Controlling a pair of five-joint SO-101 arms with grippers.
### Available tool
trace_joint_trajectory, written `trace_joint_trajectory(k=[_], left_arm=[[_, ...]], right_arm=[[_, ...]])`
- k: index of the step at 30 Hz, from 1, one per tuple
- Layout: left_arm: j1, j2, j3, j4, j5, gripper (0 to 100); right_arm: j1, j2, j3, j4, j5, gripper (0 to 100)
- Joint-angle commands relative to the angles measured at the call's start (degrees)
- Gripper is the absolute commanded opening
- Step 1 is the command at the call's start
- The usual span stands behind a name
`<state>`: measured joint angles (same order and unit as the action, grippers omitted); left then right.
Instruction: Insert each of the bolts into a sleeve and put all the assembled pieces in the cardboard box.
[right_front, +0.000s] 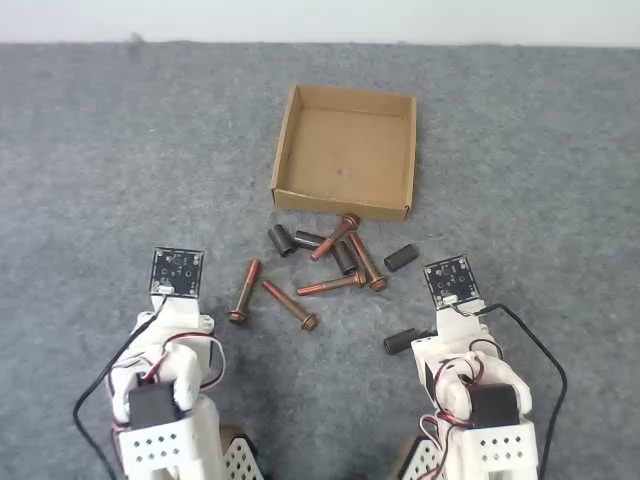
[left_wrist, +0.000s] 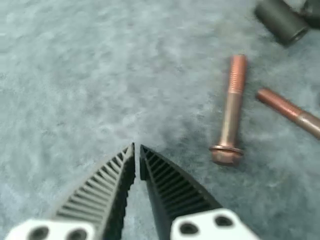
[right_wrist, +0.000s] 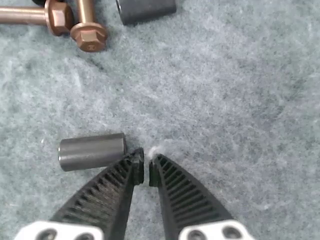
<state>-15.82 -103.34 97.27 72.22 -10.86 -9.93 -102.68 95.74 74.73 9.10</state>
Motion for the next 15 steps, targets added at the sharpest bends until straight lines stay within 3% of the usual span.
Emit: trace_joint_trajectory(k=[1,15], left_arm=[[4.0,-0.9,-0.7,0.3,-0.4,1],[5.2,-0.9,-0.7,0.3,-0.5,1]], right_arm=[[-0.2,-1.2,0.7,0.2,0.5,0.8],[-0.4,-1.2,0.7,0.2,0.5,0.8]])
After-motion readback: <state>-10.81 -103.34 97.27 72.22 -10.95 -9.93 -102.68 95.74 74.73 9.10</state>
